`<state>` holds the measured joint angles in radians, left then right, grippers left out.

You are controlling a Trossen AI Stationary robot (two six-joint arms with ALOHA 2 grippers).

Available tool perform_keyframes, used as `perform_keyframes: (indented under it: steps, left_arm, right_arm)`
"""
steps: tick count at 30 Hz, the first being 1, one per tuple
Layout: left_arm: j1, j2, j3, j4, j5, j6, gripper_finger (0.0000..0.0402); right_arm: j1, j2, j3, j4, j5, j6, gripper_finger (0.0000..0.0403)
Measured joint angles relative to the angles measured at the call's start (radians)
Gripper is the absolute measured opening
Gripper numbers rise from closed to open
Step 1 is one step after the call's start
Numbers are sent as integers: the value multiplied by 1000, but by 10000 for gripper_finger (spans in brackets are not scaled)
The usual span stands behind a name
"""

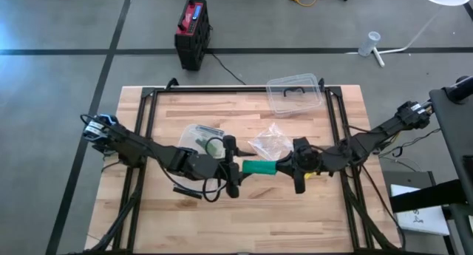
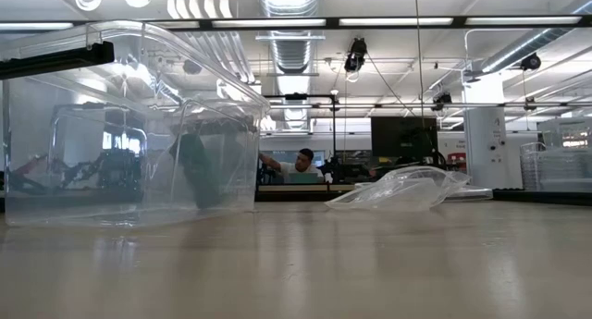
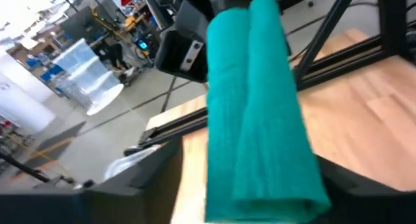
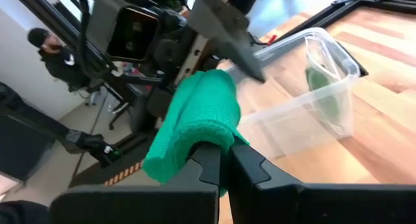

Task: Roll bandage
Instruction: Put the blue bandage into the transparent zip bag

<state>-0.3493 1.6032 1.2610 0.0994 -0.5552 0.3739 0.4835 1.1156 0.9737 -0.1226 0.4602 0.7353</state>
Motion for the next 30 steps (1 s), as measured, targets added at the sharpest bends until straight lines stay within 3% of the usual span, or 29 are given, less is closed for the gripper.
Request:
perform_keyframes:
  steps: [8,14,20,24,30]
  left_arm:
    - [2,0,0,-34,96,-127,25]
    - [-3,-18,1,-113,108,-283,32]
    - [-3,-26,-1,-184,207,-530,14]
    - [-2,-22,-6,-180,234,-661,20]
    - [-2,-21,-7,-177,233,-732,19]
  right_arm:
    - [0,0,1,-31,27,-106,20]
    - [1,-34,50,-113,93,-342,100]
    - [43,-44,113,-142,97,-684,181]
    - [67,-3,99,-83,90,-858,207]
    - [66,98,94,-64,92,-911,217]
